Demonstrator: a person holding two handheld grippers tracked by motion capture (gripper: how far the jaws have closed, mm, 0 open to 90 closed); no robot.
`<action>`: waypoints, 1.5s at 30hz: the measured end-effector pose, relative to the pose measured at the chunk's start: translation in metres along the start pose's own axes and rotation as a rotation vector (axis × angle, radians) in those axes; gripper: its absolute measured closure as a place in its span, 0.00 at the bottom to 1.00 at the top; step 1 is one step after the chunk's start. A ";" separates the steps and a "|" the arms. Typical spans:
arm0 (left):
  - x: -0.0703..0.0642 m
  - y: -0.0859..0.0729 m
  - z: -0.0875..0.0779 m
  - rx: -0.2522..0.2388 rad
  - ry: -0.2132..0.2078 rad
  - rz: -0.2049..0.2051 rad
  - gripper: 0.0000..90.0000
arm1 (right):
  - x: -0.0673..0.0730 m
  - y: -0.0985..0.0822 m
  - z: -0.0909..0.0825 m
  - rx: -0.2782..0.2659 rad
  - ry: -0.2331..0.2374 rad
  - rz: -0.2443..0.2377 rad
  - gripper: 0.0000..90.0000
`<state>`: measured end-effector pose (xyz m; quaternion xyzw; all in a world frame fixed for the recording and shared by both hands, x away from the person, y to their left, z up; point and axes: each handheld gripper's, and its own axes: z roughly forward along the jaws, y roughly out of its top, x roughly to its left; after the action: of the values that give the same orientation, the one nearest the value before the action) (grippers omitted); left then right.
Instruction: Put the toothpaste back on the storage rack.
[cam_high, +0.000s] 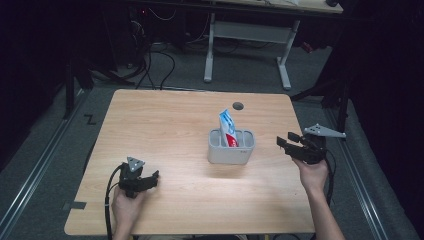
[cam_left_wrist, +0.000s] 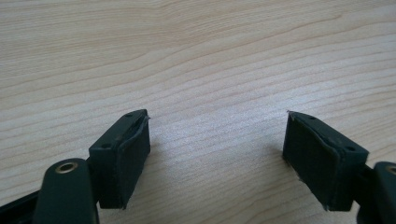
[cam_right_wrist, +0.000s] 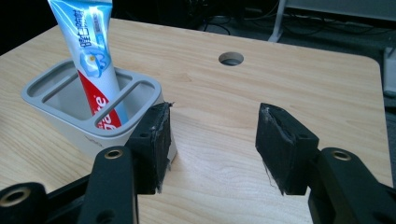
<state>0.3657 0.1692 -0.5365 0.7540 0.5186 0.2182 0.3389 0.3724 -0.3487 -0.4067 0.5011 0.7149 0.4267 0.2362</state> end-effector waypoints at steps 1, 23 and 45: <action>0.000 0.000 0.000 0.000 0.000 0.001 0.26 | 0.000 -0.002 0.001 0.007 -0.001 0.003 0.50; 0.000 0.000 0.000 0.000 0.003 0.003 0.26 | 0.000 -0.034 0.014 0.045 0.007 0.046 0.50; -0.001 0.000 0.000 0.001 0.005 0.005 0.26 | 0.004 -0.055 0.025 0.096 0.022 0.058 0.56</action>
<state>0.3657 0.1687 -0.5366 0.7550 0.5176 0.2205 0.3367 0.3616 -0.3434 -0.4654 0.5276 0.7222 0.4043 0.1914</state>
